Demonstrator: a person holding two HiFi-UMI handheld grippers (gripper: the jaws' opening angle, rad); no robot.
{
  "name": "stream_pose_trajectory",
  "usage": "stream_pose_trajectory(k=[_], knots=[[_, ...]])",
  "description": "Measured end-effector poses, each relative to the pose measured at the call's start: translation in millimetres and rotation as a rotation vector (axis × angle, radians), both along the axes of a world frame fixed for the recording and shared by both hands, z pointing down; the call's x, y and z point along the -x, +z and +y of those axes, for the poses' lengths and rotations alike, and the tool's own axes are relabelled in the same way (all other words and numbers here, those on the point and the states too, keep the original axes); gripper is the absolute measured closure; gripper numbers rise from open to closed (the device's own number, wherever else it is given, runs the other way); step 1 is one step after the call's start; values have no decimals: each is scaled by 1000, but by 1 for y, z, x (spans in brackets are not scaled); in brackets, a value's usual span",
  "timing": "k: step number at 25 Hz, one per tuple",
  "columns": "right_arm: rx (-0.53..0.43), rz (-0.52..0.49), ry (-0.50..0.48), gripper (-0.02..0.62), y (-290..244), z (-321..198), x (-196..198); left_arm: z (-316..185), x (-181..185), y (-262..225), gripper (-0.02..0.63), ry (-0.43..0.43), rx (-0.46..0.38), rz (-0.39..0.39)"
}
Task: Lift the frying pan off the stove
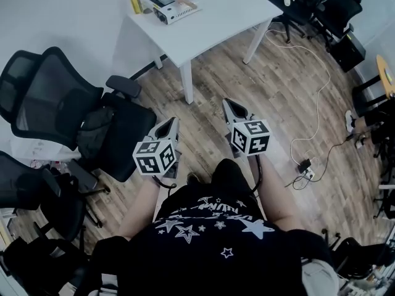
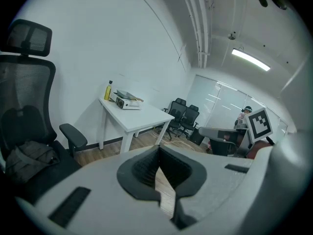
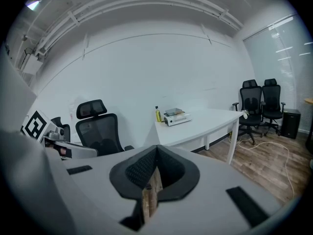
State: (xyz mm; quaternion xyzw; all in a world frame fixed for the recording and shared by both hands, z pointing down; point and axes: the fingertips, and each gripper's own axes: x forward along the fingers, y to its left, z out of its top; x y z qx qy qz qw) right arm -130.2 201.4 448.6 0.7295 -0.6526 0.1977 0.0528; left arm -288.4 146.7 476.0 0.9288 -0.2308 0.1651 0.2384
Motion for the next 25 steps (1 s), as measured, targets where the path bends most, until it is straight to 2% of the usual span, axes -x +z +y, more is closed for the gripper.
stream_pose_trajectory(k=[6, 11, 19, 25], knots=[[5, -10, 0, 589, 10, -13, -22, -19, -15, 2, 598, -26, 3, 2], [0, -65, 27, 588, 23, -47, -74, -48, -47, 7, 598, -76, -3, -22], [-5, -95, -115, 588, 20, -135, -153, -110, -125, -6, 598, -184, -4, -16], [20, -114, -199, 588, 26, -175, -201, -144, -173, -7, 598, -256, 8, -29]])
